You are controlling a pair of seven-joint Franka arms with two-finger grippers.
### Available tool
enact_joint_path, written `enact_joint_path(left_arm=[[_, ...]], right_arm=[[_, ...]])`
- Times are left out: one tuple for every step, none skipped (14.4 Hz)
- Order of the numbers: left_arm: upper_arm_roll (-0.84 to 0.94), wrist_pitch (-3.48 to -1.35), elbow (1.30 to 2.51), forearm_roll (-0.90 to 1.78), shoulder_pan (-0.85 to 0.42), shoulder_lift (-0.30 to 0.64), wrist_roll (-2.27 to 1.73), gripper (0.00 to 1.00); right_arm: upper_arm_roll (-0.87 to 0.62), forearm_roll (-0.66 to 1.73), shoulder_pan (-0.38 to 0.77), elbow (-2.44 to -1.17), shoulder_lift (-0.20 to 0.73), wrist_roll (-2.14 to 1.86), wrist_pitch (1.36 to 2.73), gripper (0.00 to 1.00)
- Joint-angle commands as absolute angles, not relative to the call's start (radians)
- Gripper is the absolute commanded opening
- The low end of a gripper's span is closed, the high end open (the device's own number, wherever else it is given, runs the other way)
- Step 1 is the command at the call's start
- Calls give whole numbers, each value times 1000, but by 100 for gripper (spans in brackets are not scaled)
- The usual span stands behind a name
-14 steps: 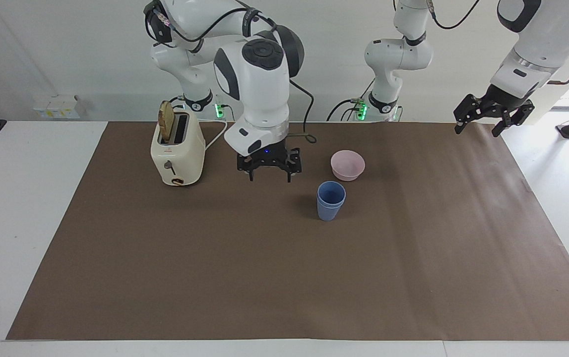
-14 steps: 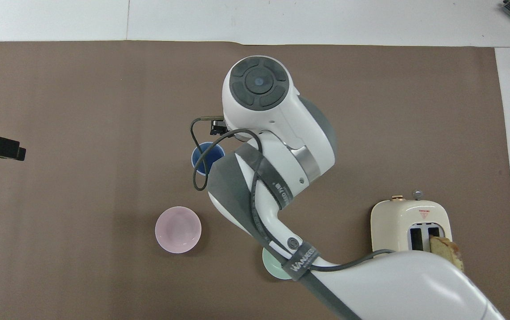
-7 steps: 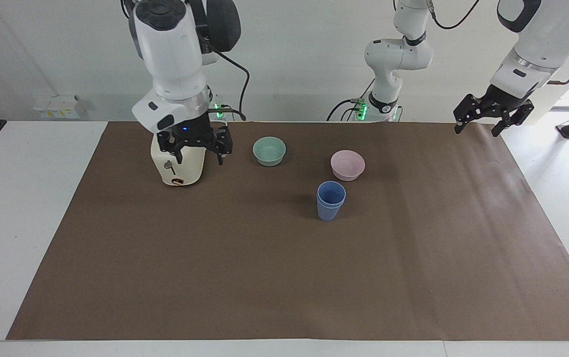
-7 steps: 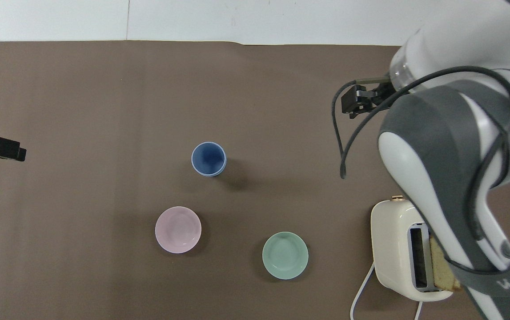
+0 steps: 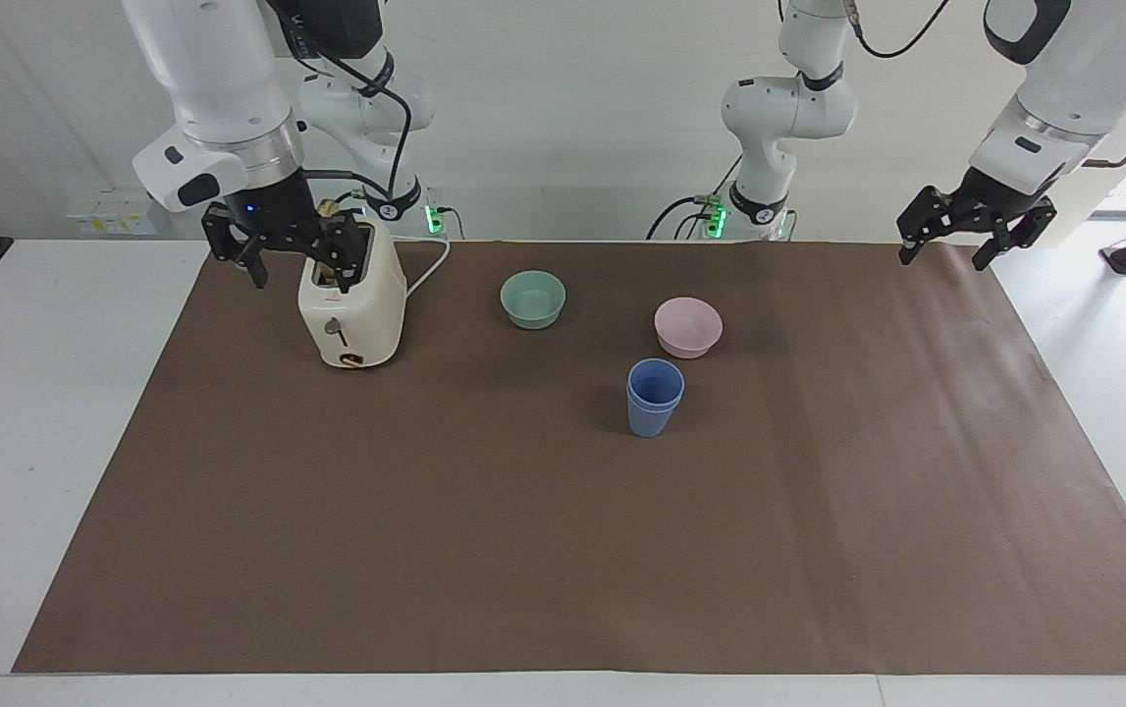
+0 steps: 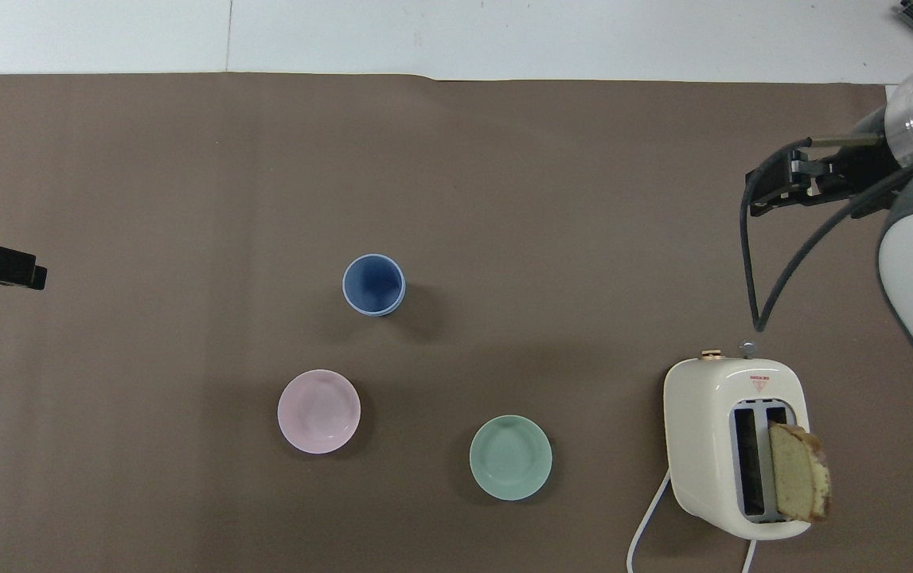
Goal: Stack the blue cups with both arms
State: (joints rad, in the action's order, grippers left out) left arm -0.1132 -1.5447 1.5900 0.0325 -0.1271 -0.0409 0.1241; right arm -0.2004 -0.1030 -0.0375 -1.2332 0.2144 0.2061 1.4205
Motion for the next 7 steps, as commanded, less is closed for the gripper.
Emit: enact_joint_path(left_arm=[[-114,-1537,1572,23,-129,-37,124,100],[-114,-1539,1572,25,-129,-37,123,100],[-114,-1537,1572,25,-129,-37,123,100],[-114,-1537,1572,25,-129,-37,124,100],[-112,-1537,1574,26,-129,-37,123,100],[-112,-1534,1574,26,-130,-37,123,100],[-112,-1526,1574,26,-129,-38,123,100]], right_arm=[[-213,-65,-93,-1437,100,181,1518,100],[-213,-57,-107,-1490,72,173,1561,100],[-213,-57,-103,-1517,57,184,1580,100],[-213,-57,-98,-1520,54,195,1578,100],[-215,-55,-97,-1520,54,228,1578,100],[-218,-55,-95,-1520,54,257,1580,100],[-219,-57,-94,-1519,54,259,1582,100]])
